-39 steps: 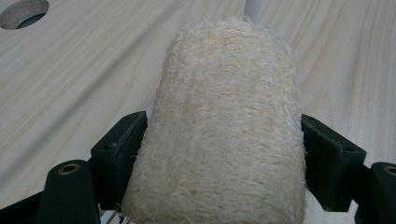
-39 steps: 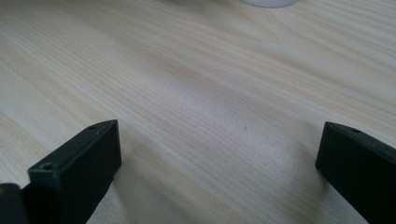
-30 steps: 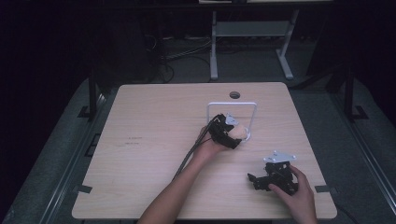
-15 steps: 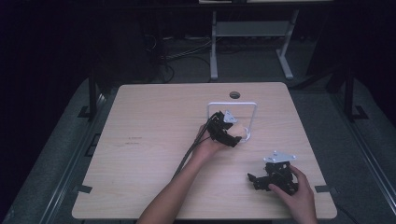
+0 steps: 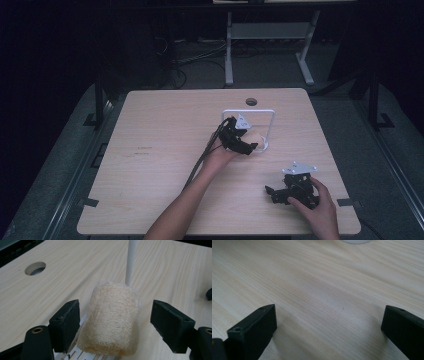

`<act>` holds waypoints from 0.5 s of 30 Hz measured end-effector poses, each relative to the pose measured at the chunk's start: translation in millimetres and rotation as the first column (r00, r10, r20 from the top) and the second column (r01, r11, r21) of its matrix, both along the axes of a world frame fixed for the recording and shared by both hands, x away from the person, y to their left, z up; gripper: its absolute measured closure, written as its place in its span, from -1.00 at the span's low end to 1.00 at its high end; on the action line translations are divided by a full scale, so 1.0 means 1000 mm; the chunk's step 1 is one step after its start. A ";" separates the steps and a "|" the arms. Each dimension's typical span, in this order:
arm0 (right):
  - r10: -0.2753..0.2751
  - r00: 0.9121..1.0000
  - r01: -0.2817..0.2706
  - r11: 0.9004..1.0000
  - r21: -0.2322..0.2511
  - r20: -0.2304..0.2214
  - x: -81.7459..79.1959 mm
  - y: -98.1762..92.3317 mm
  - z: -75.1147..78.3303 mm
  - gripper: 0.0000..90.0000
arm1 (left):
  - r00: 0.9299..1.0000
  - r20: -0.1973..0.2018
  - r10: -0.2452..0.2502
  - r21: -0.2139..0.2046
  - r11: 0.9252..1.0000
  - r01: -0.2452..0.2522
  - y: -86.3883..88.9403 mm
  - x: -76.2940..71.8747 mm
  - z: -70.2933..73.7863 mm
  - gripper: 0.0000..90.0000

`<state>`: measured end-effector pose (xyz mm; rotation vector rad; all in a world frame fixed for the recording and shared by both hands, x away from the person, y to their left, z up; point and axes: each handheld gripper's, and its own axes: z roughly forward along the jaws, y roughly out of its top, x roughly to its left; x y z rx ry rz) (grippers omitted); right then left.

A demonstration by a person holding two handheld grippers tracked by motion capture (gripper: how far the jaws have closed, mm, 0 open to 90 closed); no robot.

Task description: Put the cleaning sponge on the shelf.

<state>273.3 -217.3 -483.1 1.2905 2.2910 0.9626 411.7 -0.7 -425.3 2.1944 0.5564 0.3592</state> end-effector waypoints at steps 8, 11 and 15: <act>0.001 1.000 -0.001 1.000 -0.002 0.000 0.000 0.000 0.000 -1.00 | 1.000 0.008 -0.015 -0.021 1.000 0.015 0.008 -0.007 0.008 -0.26; 0.001 1.000 -0.001 1.000 -0.002 0.000 0.000 0.000 0.000 -1.00 | 1.000 0.020 -0.016 -0.039 0.999 0.016 0.013 -0.011 0.012 -0.08; 0.001 1.000 -0.001 1.000 -0.006 0.002 0.000 0.000 0.000 -1.00 | 1.000 -0.003 -0.029 -0.060 0.998 0.029 0.020 -0.017 0.017 0.21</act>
